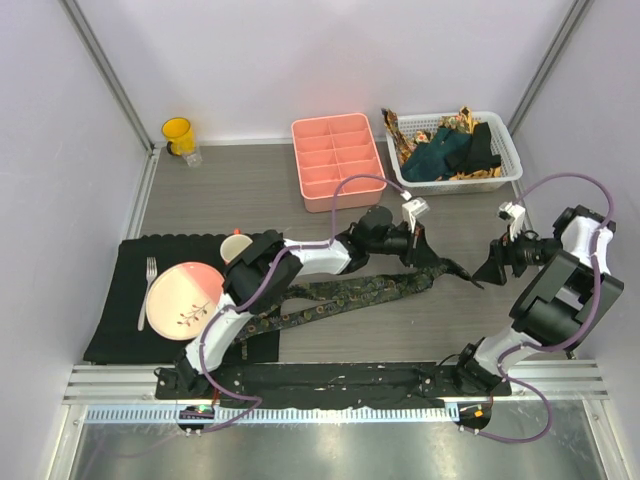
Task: Roll the ties
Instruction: Flatten out the tie at the center of the board.
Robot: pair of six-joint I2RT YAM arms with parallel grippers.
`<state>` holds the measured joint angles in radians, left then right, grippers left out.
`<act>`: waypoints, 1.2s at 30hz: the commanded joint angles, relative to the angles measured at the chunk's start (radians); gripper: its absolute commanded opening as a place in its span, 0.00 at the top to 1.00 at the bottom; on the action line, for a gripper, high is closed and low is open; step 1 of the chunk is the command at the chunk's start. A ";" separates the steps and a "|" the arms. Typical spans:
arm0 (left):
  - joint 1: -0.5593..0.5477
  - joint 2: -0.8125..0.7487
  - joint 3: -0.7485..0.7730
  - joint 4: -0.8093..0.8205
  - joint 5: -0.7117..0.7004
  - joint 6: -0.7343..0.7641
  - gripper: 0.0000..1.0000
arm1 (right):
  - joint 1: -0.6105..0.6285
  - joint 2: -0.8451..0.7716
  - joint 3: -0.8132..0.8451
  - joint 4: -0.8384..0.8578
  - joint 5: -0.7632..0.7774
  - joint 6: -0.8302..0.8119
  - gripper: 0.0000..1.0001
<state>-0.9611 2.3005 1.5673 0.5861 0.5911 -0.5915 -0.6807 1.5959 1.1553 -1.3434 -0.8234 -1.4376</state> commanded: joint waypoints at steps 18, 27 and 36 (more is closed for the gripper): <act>0.058 0.014 -0.085 0.207 0.027 -0.329 1.00 | -0.026 -0.198 -0.094 -0.161 -0.106 -0.173 0.14; 0.051 0.005 -0.088 0.264 0.081 -0.357 1.00 | -0.016 -0.085 -0.075 -0.165 -0.177 -0.258 0.13; 0.039 0.013 -0.076 0.271 0.090 -0.370 1.00 | 0.055 -0.053 -0.069 -0.132 -0.192 -0.134 0.56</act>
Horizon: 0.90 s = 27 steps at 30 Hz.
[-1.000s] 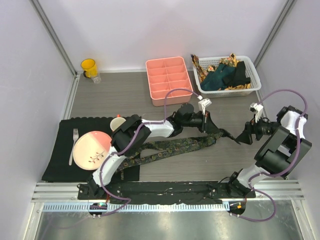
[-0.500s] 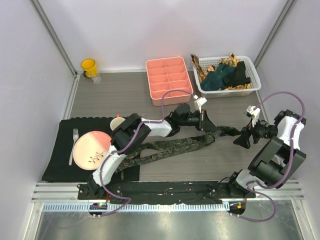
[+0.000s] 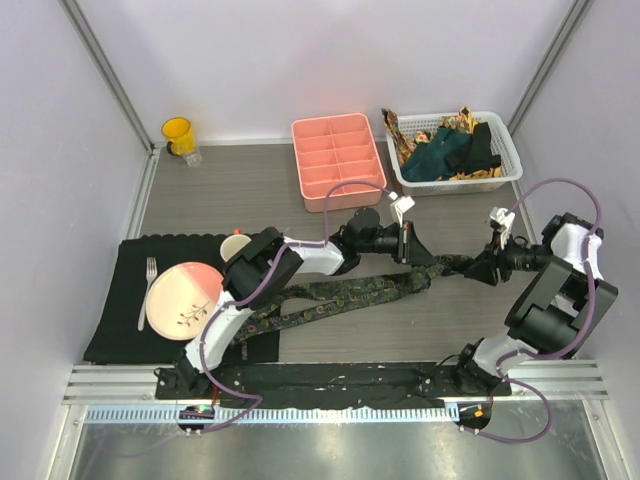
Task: Roll the ties
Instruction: Flatten out the tie at the center of the board.
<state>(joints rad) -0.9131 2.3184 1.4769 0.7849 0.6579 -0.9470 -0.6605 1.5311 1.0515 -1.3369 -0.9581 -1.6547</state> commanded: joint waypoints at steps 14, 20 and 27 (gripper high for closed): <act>-0.006 -0.031 0.017 -0.001 -0.043 0.049 0.26 | 0.035 0.254 0.241 -0.162 0.177 0.481 0.99; 0.029 -0.106 0.014 -0.145 -0.109 0.189 0.19 | -0.031 0.333 0.280 -0.116 0.361 0.656 0.99; 0.062 -0.208 0.026 -0.459 -0.089 0.462 0.20 | -0.132 0.422 0.435 -0.070 0.565 0.785 0.99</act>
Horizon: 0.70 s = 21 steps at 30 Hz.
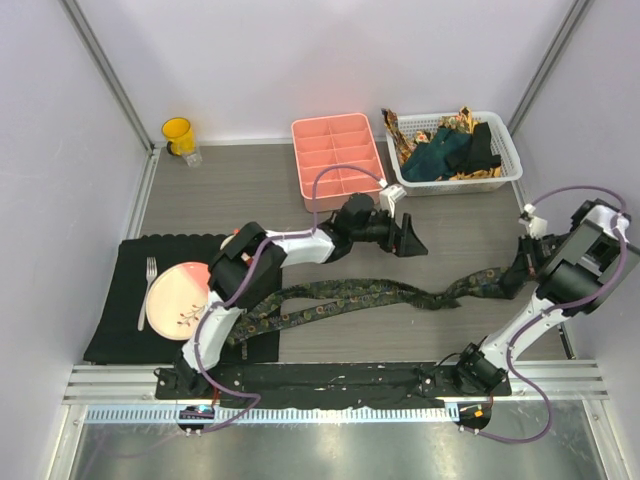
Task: Roll the ties
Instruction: Flatten out the tie at the center of the board.
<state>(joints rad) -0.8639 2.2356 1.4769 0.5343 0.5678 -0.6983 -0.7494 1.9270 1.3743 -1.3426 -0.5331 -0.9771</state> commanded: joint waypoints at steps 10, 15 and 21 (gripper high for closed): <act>0.023 -0.304 0.026 -0.844 0.018 0.739 0.19 | -0.036 0.119 0.127 -0.058 0.303 0.153 0.90; 0.087 -0.441 -0.046 -1.071 0.085 0.917 0.18 | -0.036 0.128 0.250 0.008 0.299 0.176 0.72; 0.129 -0.566 -0.138 -1.233 0.063 1.141 0.18 | 0.022 0.118 0.400 -0.026 0.239 0.141 0.44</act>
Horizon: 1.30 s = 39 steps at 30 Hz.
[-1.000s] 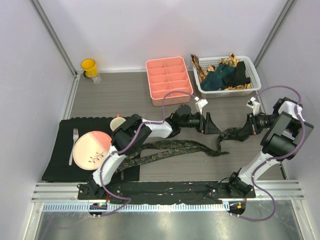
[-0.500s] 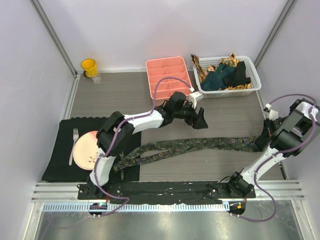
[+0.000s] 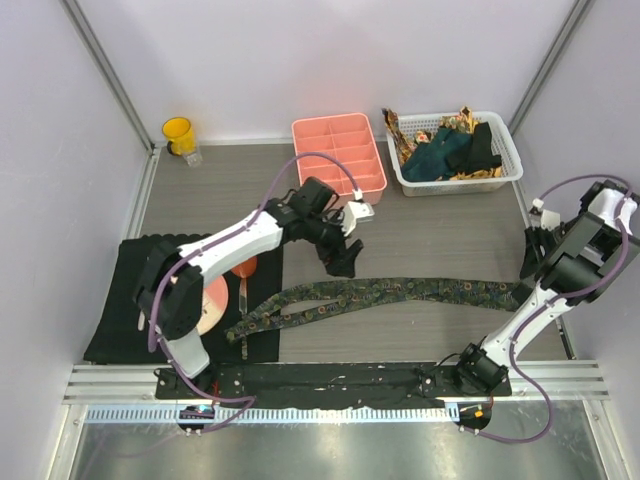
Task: Roll the ties
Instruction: Flatten out the tie at the center of the board.
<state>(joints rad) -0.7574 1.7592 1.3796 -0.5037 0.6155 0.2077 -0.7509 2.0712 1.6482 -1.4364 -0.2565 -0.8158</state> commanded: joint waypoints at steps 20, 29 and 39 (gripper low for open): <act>0.138 -0.264 -0.218 -0.329 -0.037 0.366 0.22 | 0.464 -0.322 -0.398 0.197 -0.302 0.215 0.53; 0.141 -0.285 -0.243 -0.299 -0.022 0.343 0.22 | 0.496 -0.344 -0.516 0.404 -0.112 0.383 0.49; 0.141 -0.287 -0.255 -0.295 -0.031 0.341 0.22 | 0.501 -0.298 -0.565 0.479 -0.085 0.419 0.57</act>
<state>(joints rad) -0.6193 1.4986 1.1320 -0.8196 0.5655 0.5549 -0.2562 1.7679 1.0870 -0.9909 -0.3515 -0.4255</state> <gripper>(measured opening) 0.776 0.488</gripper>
